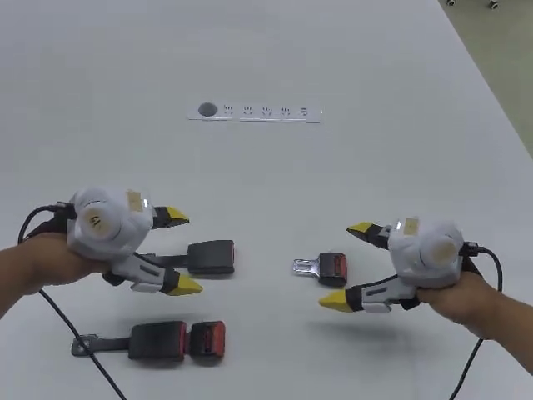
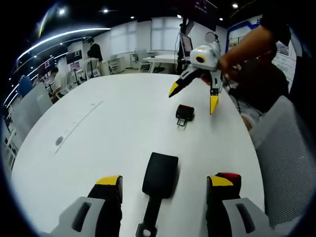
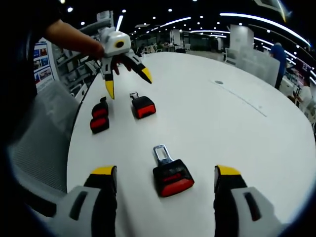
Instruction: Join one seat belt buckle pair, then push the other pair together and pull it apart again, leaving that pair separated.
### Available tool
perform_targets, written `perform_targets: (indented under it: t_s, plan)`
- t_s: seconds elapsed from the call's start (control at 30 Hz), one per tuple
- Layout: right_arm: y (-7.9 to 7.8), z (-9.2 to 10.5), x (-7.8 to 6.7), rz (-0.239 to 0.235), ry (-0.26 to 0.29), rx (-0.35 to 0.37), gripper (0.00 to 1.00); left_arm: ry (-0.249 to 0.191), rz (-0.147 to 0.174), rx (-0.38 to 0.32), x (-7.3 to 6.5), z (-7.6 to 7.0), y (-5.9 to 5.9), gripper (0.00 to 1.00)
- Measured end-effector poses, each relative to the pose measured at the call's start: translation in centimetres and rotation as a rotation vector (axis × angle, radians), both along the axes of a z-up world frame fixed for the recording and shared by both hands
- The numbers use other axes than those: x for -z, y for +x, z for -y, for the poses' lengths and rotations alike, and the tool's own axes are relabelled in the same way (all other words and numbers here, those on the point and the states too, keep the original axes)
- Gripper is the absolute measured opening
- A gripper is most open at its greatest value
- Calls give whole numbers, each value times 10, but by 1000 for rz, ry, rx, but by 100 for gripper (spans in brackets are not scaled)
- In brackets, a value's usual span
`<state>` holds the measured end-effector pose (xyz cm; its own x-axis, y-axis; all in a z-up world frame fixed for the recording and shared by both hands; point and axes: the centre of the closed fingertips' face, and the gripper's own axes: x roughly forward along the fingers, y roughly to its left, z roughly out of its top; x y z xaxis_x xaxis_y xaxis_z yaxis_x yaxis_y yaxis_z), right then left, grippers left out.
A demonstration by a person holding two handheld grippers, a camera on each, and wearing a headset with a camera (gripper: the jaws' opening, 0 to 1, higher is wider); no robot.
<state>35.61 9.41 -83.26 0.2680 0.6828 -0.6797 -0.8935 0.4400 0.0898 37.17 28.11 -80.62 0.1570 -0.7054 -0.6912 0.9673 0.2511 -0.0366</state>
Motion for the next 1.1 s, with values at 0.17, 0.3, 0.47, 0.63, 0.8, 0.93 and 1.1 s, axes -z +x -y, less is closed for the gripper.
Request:
perform_targets:
  t_s: [0.17, 0.3, 0.47, 0.63, 0.8, 0.93, 1.1]
  plan:
    - [1, 4, 12, -24, -14, -31, 80, 6, -26, 21, 14, 4, 4, 71]
    - [1, 7, 19, -40, -20, -53, 76, 18, -54, 28, 28, 4, 6, 69]
    - [0, 8, 26, -71, -26, -77, 73, 22, -70, 71, 40, 8, 6, 67]
    - [6, 3, 28, -18, -45, -128, 60, 25, -63, 111, 45, 12, 7, 58]
    - [3, 1, 26, -21, -52, -176, 50, 53, 5, 210, 48, 11, 6, 36]
    - [7, 5, 29, 14, -87, -228, 41, 69, 12, 218, 48, 6, 9, 34]
    - [5, 5, 26, 4, -75, -242, 36, 82, -4, 248, 47, 7, 6, 34]
